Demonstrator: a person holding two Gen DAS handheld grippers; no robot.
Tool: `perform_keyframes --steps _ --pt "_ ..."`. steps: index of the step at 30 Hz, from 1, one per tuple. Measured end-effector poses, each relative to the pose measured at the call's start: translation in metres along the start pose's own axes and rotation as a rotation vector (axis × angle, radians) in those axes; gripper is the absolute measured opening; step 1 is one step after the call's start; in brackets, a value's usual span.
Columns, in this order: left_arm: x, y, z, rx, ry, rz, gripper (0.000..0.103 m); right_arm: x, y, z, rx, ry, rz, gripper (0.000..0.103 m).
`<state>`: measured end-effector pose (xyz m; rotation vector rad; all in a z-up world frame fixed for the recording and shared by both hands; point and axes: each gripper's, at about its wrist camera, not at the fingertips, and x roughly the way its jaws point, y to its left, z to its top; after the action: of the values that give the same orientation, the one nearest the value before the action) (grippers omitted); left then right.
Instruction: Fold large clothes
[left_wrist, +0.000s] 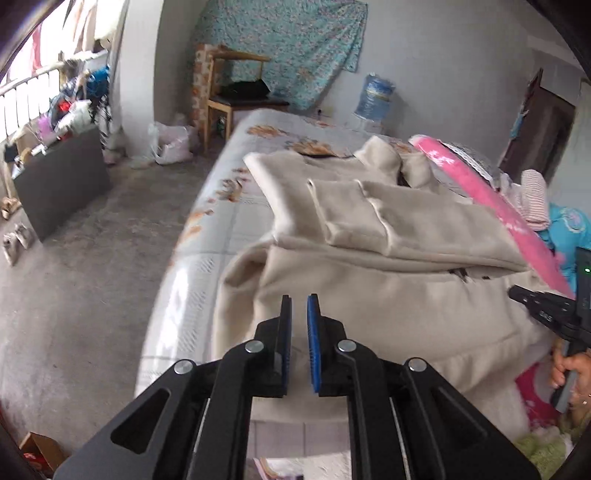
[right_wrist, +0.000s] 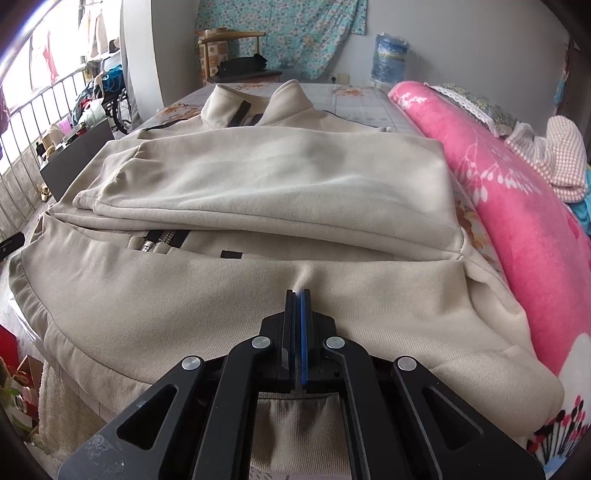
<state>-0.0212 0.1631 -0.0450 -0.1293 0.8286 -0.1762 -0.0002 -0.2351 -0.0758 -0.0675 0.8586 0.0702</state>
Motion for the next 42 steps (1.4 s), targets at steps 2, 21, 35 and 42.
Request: perform_keyframes --steps 2,21,35,42 --pt "0.014 0.0 -0.012 0.024 0.058 0.063 0.008 0.0 -0.001 0.0 0.004 0.002 0.005 0.0" --pt "0.012 -0.007 0.022 -0.067 -0.093 0.166 0.006 0.001 -0.014 -0.001 0.054 -0.004 0.068 0.0" --pt "0.053 -0.146 -0.016 0.268 -0.013 -0.021 0.01 0.005 -0.025 0.006 0.098 -0.025 0.059 0.003" --pt "0.059 -0.134 -0.011 0.256 -0.016 -0.049 0.012 -0.031 -0.088 0.006 0.262 -0.057 0.03 0.011"
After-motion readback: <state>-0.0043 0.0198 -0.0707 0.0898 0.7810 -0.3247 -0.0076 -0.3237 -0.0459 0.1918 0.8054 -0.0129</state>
